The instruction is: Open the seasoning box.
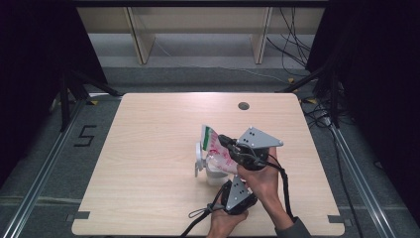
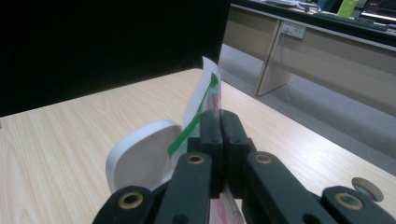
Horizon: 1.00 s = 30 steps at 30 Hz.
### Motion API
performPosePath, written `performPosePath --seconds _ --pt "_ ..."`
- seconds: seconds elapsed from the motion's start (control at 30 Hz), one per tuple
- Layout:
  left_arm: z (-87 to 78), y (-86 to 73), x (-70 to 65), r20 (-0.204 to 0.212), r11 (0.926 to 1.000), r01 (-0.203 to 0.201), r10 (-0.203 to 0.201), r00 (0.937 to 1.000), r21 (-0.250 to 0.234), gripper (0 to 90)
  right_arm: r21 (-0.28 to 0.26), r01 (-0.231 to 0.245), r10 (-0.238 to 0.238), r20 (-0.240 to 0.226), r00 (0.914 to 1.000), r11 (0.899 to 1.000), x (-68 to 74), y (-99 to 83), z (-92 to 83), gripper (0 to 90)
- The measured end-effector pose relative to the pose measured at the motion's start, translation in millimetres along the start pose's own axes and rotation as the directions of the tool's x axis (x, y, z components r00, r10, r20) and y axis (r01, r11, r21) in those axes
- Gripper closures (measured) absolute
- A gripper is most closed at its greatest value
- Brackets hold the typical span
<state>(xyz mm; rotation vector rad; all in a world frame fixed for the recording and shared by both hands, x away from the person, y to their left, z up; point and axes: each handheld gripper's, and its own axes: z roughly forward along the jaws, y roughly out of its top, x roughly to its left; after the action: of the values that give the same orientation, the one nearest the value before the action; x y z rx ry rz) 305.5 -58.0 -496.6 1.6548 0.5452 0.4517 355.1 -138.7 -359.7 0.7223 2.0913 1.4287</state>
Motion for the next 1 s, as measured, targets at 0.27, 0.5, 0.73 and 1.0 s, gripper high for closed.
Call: performPosePath --seconds 0.27,0.5,0.73,1.0 --pt "0.8 -0.5 1.0 0.003 1.0 0.004 -0.004 1.0 0.001 75.5 -0.01 0.004 -0.004 -0.003 1.0 1.0 -1.4 -0.8 1.6 90.0" --pt "0.4 -0.7 1.1 0.0 1.0 0.006 -0.006 1.0 0.003 75.6 0.001 -0.006 0.006 0.0 1.0 1.0 -0.6 -0.9 1.6 90.0" --pt "-0.2 -0.4 0.2 -0.006 1.0 0.003 -0.003 1.0 0.002 75.6 -0.001 -0.001 0.001 -0.003 1.0 1.0 -0.1 -0.5 0.7 90.0" --pt "-0.2 -0.5 0.9 -0.004 1.0 0.004 -0.004 1.0 0.0 75.6 -0.005 0.003 -0.003 0.006 1.0 1.0 -0.3 -1.5 2.6 90.0"
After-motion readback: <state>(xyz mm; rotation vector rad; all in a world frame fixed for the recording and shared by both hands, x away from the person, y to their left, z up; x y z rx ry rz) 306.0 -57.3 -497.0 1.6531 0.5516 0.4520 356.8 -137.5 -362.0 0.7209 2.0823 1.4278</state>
